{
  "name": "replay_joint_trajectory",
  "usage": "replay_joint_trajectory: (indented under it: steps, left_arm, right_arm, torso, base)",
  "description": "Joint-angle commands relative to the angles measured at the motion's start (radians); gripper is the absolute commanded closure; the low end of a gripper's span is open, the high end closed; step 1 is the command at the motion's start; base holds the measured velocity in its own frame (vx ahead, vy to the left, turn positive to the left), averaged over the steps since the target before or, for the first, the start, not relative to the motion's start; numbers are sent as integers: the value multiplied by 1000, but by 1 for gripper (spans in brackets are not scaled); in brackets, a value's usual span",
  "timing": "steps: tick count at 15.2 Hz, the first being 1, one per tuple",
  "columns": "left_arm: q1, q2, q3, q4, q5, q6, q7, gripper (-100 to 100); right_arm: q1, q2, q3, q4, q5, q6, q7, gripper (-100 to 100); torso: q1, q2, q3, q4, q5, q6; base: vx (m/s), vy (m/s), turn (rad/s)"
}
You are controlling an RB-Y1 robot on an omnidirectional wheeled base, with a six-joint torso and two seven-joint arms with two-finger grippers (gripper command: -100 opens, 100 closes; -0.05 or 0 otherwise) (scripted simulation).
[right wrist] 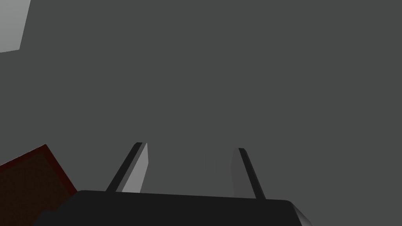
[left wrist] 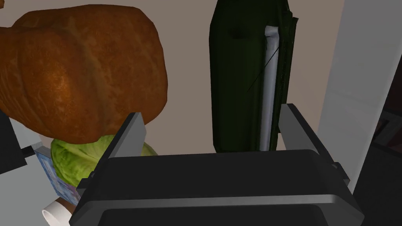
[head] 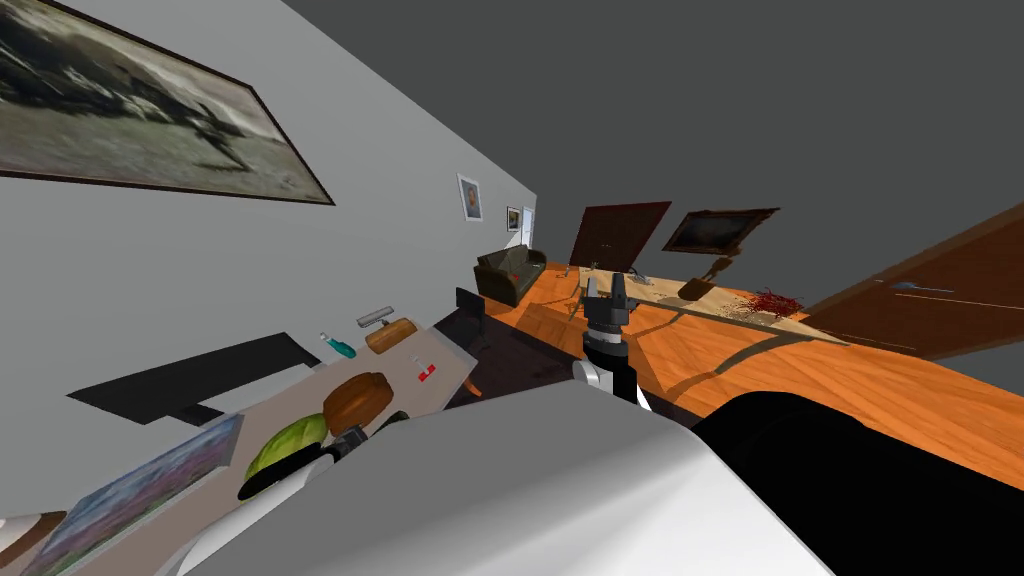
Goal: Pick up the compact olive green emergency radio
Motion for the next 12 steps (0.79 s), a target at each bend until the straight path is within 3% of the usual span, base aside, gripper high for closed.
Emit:
replay_joint_trajectory:
  steps: [1,2,4,7,12]
  left_arm:
    - [-2,3,3,10,4,39,7,-100]
    - [-3,14,12,41,23,69,19,-100]
    - [-3,14,12,41,23,87,19,-100]
    - [-6,35,27,98,57,162,40,-100]
    - [-8,54,40,149,86,251,58,-100]
  right_arm:
    - [0,0,0,0,0,0,0,0]
    - [0,0,0,0,0,0,0,0]
    - [0,0,0,0,0,0,0,0]
    - [0,0,0,0,0,0,0,0]
    - [0,0,0,0,0,0,0,0]
  torso:
    - [0,0,0,0,0,0]
    - [0,0,0,0,0,-1]
    - [0,0,0,0,0,0]
    - [0,0,0,0,0,0]
    - [1,-1,0,0,0,0]
  base:
    - [9,6,-101]
    - [12,1,-201]
    - [11,5,-128]
    - [13,6,-232]
    - [16,16,-196]
